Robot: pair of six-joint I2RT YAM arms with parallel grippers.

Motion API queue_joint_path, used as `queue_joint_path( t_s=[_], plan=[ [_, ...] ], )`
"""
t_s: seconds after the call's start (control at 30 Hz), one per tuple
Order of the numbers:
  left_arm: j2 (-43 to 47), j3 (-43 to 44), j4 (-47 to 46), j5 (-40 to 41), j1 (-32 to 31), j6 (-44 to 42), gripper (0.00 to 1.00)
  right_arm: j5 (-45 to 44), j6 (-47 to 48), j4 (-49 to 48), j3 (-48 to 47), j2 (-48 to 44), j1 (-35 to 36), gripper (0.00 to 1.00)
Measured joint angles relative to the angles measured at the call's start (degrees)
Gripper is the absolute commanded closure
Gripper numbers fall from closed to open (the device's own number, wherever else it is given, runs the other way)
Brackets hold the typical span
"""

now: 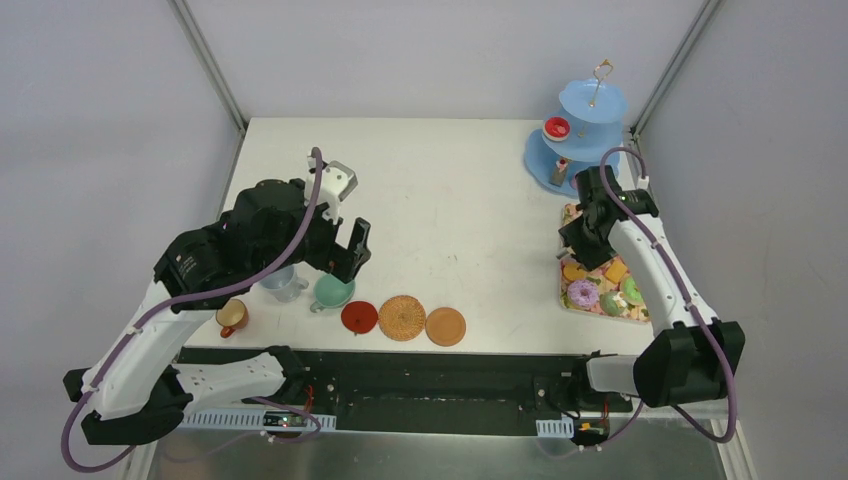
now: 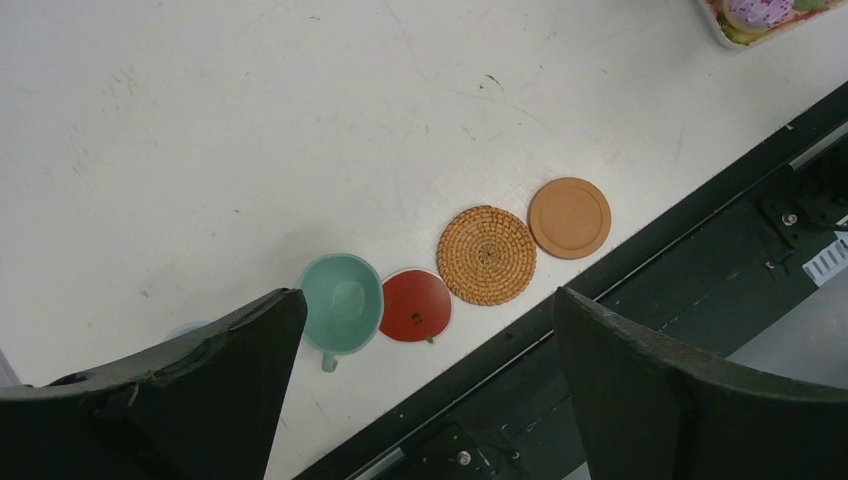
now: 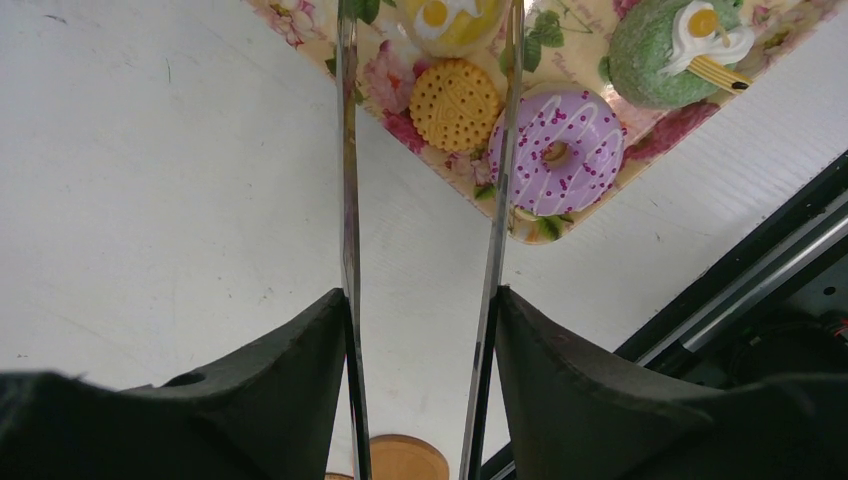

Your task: Serve the afternoon tea

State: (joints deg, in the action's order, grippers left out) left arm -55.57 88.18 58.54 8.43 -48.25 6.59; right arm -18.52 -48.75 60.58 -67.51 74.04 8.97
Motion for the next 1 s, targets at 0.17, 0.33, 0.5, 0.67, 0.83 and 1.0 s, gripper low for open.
queue_joint_path(
  t_s=[0.17,0.33,0.5,0.67,0.83,1.0],
  plan=[
    [-0.8,0.0,0.0,1.3,-0.6,-0.3,0.0,0.1,-0.6,-2.0,0.7,2.1,0.0,0.45],
    [-1.7,0.1,0.0,2.4,-0.6,-0.7,0.0,0.1,-0.6,-2.6,0.9,4.0,0.0,0.5],
    [-2.4,0.2,0.0,2.6,-0.9,-1.3,0.0,0.1,-0.5,-3.1,1.4,4.2,0.0,0.59],
    [-3.0,0.7,0.0,2.7,-1.0,-1.4,0.0,0.1,-0.2,-3.1,1.4,4.2,0.0,0.68],
    [-3.4,1.0,0.0,2.7,-1.0,-1.5,0.0,-0.2,0.6,-1.7,-0.2,4.2,0.5,0.73],
    [-3.8,1.5,0.0,2.6,-1.0,-1.5,0.0,-1.0,3.4,-0.3,-6.1,4.2,3.2,0.73]
  ],
)
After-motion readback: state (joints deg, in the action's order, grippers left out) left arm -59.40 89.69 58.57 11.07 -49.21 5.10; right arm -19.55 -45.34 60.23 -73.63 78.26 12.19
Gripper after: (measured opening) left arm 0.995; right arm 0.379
